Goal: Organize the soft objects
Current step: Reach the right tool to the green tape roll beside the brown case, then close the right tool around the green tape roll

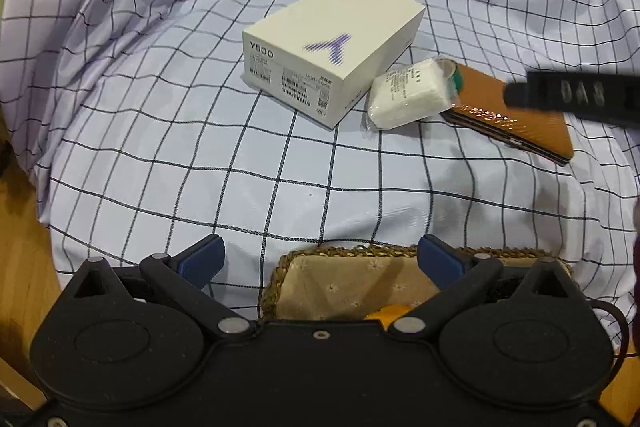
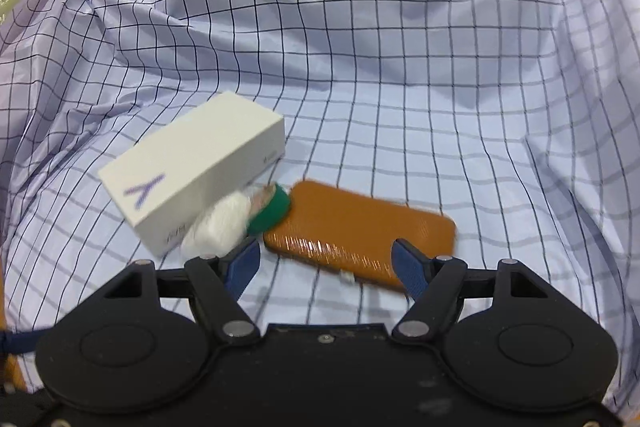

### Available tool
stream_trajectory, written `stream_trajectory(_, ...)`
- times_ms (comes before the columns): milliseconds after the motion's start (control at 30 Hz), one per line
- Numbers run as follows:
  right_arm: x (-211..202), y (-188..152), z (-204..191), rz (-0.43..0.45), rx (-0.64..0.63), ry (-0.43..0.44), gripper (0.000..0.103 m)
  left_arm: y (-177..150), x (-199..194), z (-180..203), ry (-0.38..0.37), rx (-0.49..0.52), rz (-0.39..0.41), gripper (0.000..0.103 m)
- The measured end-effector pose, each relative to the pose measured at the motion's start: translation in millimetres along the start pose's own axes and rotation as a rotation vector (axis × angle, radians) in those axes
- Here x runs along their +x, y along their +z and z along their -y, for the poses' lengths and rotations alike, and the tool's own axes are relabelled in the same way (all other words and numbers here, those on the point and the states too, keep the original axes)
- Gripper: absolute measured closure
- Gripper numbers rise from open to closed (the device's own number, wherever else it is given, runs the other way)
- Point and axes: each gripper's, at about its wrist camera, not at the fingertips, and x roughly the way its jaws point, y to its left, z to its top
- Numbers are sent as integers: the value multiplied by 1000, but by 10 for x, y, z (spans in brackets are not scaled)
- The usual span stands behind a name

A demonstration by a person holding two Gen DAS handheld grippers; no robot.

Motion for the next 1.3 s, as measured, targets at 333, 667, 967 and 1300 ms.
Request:
stream_trajectory(333, 583, 430, -274, 2, -63, -43, 31, 23, 128, 1, -8, 6, -26, 4)
stream_trajectory(667, 654, 349, -436, -28, -147, -26, 30, 25, 161, -29, -8, -1, -32, 4)
stream_trajectory(967, 431, 64, -500, -83, -203, 42, 30, 0, 126, -8, -11, 8, -24, 4)
stream_trajectory(1300, 414, 260, -406, 17, -193, -17, 30, -2, 105, -5, -13, 3, -19, 4)
